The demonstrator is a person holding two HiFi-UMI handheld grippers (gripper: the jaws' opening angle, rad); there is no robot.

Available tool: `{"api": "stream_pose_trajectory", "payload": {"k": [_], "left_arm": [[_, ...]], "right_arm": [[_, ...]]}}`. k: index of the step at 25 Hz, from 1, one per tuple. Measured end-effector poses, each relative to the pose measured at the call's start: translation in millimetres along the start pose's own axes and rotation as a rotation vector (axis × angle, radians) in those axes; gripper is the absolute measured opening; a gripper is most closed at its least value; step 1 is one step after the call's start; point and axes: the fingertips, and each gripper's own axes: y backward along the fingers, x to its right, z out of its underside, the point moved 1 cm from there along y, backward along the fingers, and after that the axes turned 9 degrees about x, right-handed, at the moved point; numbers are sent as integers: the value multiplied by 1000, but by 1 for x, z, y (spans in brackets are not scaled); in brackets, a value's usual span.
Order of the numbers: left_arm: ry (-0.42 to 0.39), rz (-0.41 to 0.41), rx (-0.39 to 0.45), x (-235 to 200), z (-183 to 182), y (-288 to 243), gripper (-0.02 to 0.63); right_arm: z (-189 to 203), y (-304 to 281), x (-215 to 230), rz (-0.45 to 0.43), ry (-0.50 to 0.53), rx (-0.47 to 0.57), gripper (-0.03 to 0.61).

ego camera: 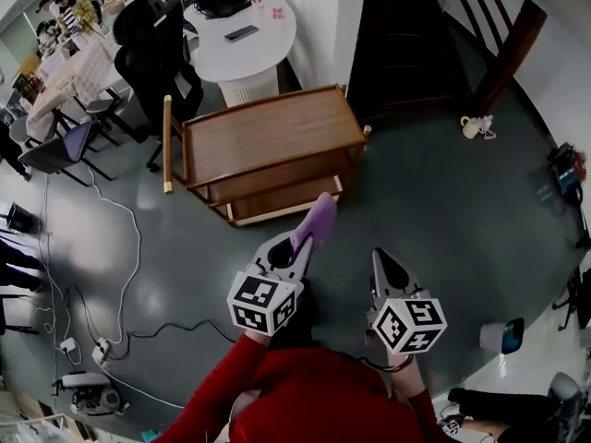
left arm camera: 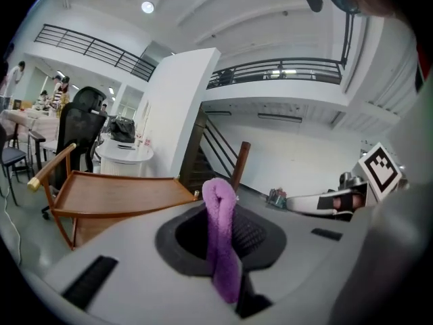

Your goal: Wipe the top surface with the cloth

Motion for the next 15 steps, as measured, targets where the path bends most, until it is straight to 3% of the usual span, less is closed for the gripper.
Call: {"api": "stream_pose_trajectory", "payload": {"k": [7,15], "left_arm": [[25,-46,-19,-52,-18,-47,48],[97,-116,-40,-76,-17,-65,48]], "right_arm": [[-48,-77,22,22,14,17,3],[-55,-114,34,-13,14,-54,3]]}}
